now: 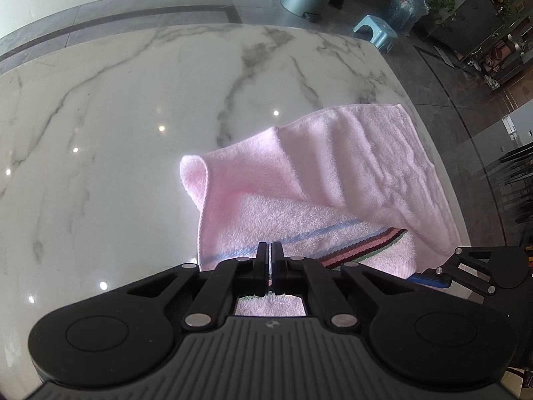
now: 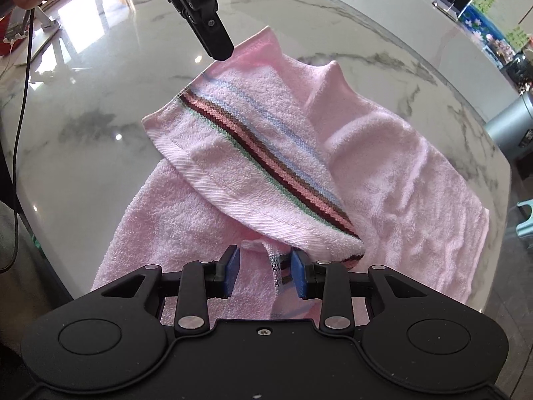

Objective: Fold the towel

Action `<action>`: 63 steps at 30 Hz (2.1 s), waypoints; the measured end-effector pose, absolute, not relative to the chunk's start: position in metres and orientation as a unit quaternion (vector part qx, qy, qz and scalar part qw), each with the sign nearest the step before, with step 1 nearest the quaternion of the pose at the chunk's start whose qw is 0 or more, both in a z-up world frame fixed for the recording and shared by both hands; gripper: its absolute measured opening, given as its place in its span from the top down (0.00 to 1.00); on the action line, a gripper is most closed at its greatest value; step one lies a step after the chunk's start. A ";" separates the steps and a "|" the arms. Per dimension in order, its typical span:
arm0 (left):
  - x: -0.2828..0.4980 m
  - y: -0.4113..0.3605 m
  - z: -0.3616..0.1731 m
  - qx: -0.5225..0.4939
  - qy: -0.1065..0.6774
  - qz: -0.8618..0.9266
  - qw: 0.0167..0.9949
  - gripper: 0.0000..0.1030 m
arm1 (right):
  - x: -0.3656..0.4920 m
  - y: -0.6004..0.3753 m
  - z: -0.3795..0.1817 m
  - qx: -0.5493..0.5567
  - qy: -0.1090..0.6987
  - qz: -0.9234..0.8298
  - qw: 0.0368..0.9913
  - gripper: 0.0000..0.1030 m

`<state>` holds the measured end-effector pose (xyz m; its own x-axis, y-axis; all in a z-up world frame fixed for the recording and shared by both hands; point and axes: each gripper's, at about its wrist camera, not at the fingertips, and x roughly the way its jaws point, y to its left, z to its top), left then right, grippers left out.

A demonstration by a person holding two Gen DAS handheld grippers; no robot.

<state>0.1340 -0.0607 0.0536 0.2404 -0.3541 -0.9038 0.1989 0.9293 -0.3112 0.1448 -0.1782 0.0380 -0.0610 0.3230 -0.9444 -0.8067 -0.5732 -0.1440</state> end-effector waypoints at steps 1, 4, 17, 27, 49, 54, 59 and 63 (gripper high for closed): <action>0.133 -0.062 0.053 -0.061 0.591 -0.182 0.784 1.00 | 0.144 -0.177 0.037 -0.558 0.218 0.696 0.395 0.69; 0.129 -0.066 0.053 -0.045 0.592 -0.199 0.780 1.00 | 0.139 -0.178 0.035 -0.570 0.201 0.702 0.376 0.69; 0.095 -0.092 0.052 0.097 0.565 -0.291 0.766 0.66 | 0.144 -0.180 0.038 -0.565 0.228 0.699 0.374 0.69; 0.045 -0.123 0.035 0.331 0.491 -0.374 0.714 0.58 | 0.150 -0.189 0.040 -0.558 0.244 0.702 0.371 0.69; 0.054 -0.135 -0.007 0.417 0.501 -0.444 0.615 0.84 | 0.159 -0.197 0.037 -0.533 0.256 0.718 0.368 0.69; 0.058 -0.136 -0.008 0.423 0.506 -0.446 0.605 0.94 | 0.164 -0.197 0.037 -0.526 0.258 0.720 0.372 0.69; 0.063 -0.138 -0.004 0.420 0.515 -0.443 0.603 0.97 | 0.165 -0.198 0.042 -0.527 0.253 0.721 0.373 0.69; 0.068 -0.135 0.010 0.401 0.514 -0.444 0.614 0.97 | 0.162 -0.199 0.049 -0.529 0.244 0.724 0.369 0.69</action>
<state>0.0675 -0.1351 0.0101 0.0765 -0.1336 -0.9881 0.9584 0.2833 0.0359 0.1623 -0.1988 0.0485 -0.1681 0.2760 -0.9463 -0.7928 -0.6084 -0.0366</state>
